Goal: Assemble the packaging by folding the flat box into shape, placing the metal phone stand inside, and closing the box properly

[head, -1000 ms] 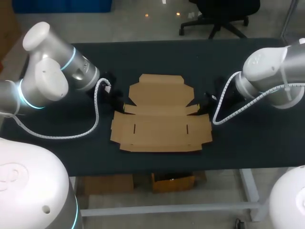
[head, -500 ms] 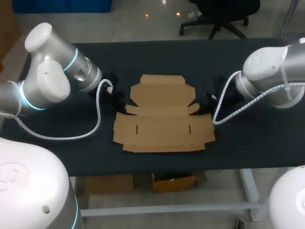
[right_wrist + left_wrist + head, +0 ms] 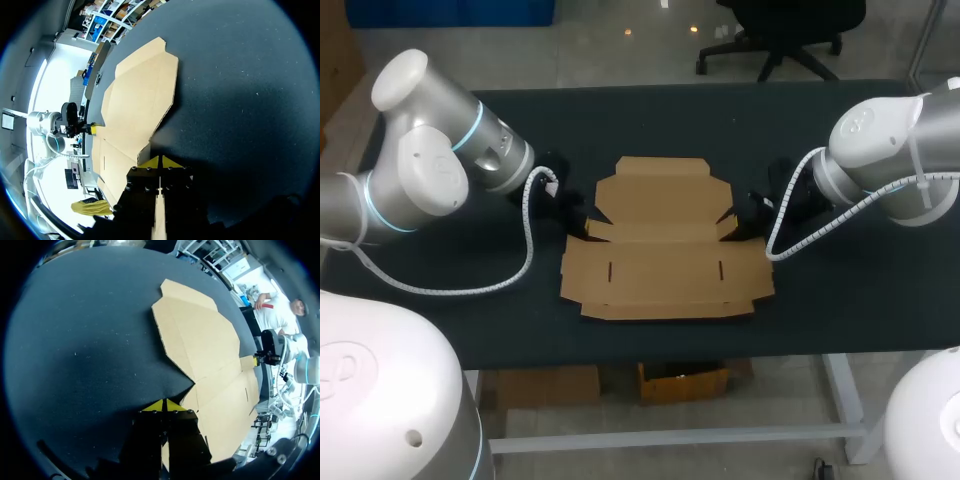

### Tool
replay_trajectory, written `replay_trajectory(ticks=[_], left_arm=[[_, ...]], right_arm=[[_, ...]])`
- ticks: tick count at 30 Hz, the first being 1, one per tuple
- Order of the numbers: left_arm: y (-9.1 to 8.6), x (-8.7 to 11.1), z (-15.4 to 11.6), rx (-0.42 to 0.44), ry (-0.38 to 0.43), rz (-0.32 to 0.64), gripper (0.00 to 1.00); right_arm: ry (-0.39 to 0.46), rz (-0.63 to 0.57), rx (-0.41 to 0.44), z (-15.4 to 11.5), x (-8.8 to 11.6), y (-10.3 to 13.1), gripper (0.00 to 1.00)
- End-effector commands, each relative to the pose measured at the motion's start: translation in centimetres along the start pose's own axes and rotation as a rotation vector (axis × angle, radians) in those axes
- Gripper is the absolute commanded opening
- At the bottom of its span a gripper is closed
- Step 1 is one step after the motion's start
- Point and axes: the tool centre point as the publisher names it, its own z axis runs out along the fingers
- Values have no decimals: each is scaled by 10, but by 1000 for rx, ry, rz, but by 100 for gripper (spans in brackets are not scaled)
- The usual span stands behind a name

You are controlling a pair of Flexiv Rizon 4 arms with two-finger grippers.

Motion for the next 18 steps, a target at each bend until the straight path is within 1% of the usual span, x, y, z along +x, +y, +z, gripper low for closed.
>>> replay_trajectory(ticks=[1, 12, 18], left_arm=[[1, 3, 2, 3, 6, 7, 0], [0, 7, 0, 13, 5, 12, 0], [-1, 4, 2, 11, -1, 4, 0]], right_arm=[[5, -2, 0, -1, 0, 0, 0], [3, -10, 4, -1, 3, 1, 0], [1, -13, 6, -1, 5, 2, 0]])
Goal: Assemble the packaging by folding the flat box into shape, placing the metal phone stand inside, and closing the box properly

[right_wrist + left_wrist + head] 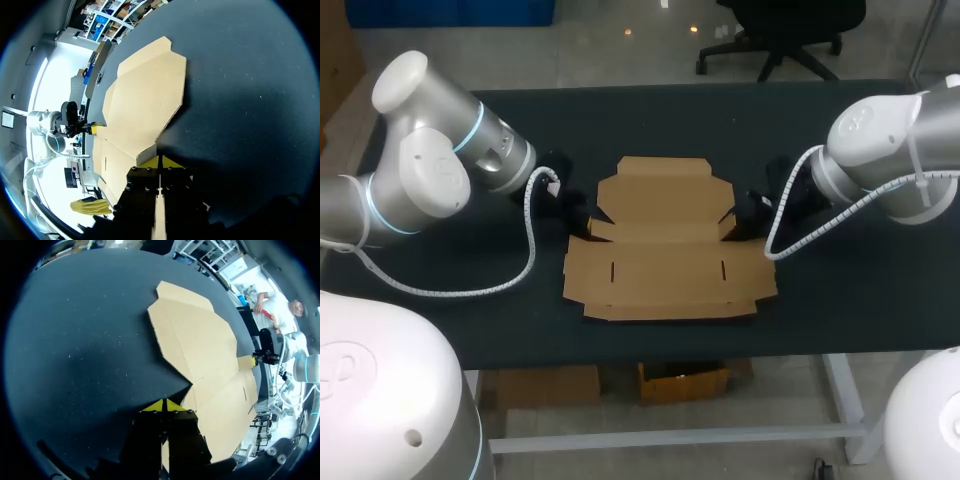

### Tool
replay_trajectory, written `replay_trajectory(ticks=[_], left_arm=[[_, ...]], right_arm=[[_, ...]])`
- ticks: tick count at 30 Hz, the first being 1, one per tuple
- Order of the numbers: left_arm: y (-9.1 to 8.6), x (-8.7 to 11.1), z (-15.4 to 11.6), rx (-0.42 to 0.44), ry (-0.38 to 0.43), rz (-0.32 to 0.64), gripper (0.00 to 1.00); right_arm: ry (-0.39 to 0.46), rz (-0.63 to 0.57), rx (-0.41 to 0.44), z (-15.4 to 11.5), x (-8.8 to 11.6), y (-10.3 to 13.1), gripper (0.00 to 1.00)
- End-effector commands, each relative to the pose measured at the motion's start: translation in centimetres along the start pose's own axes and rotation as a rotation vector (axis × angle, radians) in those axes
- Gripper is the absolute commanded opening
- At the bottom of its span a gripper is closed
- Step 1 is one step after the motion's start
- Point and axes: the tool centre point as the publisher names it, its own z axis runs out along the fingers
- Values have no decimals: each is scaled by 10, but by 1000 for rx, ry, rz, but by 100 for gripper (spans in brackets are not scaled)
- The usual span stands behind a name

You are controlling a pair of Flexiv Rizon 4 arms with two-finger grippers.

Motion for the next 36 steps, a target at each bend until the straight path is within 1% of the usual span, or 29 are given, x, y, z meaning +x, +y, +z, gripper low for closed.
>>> replay_trajectory(ticks=[1, 9, 15, 22, 27, 36], left_arm=[[0, -1, 2, -3, -9, -8, 0], [-1, 0, 3, -5, -21, -5, 0], [-2, 0, 5, -8, -10, -7, 0], [-1, 10, -2, 6, -25, 18, 0], [-3, 16, -1, 2, -33, 33, 0], [-6, 19, 0, 2, -70, 20, 0]], right_arm=[[2, 1, 5, -1, -1, 1, 0], [-2, 11, 4, -2, -3, -1, 0], [-2, 14, 6, -1, -4, -2, 0], [0, 13, 10, 0, -4, -1, 0], [0, 11, 11, 0, -4, 0, 0], [-13, 14, 6, -3, -1, 0, 0]])
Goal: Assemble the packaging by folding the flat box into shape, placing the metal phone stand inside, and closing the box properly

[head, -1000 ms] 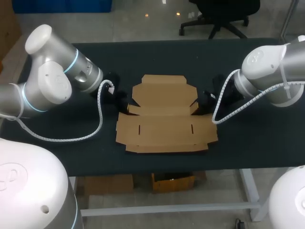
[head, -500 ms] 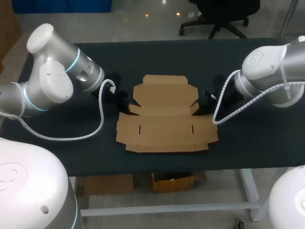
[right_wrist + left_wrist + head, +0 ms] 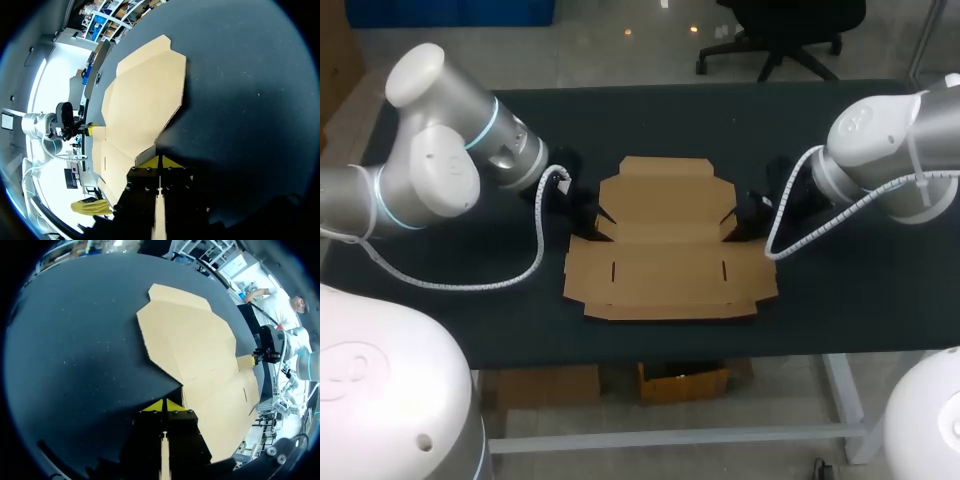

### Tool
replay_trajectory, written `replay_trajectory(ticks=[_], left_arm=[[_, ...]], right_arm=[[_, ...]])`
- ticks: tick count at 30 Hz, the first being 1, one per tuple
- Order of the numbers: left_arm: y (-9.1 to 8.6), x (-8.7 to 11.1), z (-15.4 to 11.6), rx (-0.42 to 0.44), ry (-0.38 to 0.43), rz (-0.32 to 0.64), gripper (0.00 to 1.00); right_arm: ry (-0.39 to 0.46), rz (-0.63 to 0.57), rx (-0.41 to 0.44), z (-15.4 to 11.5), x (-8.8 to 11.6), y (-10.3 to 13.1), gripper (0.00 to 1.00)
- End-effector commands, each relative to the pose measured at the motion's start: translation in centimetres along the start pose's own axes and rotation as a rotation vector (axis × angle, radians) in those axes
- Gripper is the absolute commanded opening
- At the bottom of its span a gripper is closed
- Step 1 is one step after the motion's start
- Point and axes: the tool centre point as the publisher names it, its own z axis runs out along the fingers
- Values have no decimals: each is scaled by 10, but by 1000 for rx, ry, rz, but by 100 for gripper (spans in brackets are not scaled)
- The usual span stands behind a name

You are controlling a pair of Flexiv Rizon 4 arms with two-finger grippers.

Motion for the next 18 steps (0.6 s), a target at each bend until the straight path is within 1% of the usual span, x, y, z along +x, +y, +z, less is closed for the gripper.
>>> replay_trajectory(ticks=[1, 18], left_arm=[[-2, 4, 1, -3, -25, -6, 0], [-4, 13, 1, -9, -77, -5, 0]], right_arm=[[-8, 3, 0, -3, 2, 0, 0], [-97, 43, -9, -6, 12, -2, 0]])
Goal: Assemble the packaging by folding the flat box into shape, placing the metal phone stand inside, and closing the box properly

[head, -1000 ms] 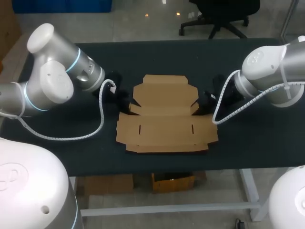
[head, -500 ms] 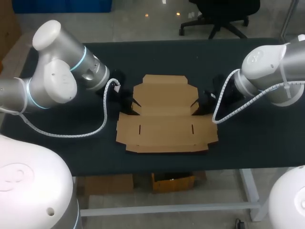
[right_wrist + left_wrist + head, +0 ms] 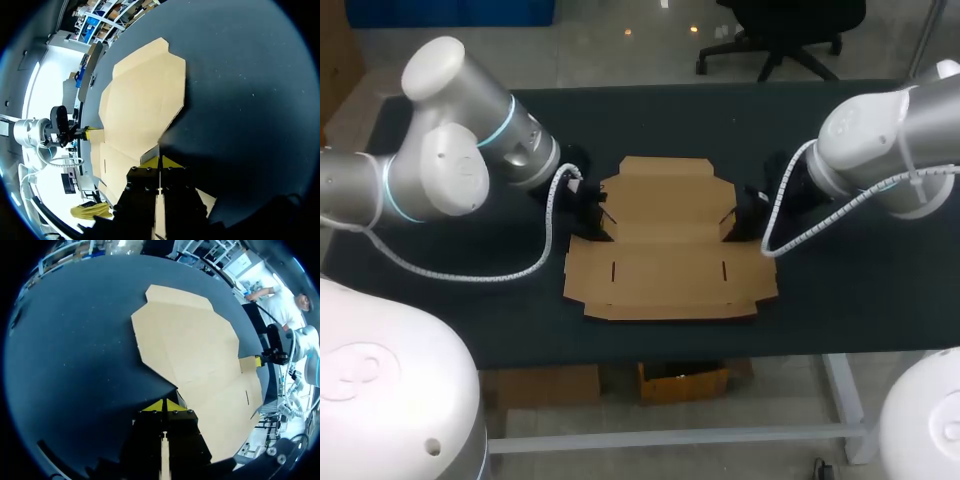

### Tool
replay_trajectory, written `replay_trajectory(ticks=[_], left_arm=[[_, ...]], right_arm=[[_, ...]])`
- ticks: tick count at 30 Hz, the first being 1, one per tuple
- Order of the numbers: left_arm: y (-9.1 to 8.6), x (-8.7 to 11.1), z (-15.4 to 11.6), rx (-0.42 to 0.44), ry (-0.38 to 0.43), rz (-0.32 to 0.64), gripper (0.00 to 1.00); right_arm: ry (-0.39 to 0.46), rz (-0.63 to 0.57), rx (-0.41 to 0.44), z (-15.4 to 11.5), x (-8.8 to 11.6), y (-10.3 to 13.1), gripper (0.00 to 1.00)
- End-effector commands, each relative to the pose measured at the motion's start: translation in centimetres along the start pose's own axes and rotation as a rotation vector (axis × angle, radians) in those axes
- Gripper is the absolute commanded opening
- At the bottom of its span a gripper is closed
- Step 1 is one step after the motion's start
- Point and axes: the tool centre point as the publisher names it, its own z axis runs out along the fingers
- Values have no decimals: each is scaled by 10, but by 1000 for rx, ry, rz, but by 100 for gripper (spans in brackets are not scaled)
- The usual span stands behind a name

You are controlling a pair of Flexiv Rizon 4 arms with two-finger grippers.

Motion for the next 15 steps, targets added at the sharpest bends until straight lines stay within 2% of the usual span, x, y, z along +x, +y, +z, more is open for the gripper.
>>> replay_trajectory(ticks=[1, 15], left_arm=[[-2, 5, 0, -7, -23, 1, 0], [-4, 16, -2, 17, -107, -11, 0]], right_arm=[[-38, 5, -6, 0, 6, -2, 0], [-102, 34, -14, 1, 9, -3, 0]])
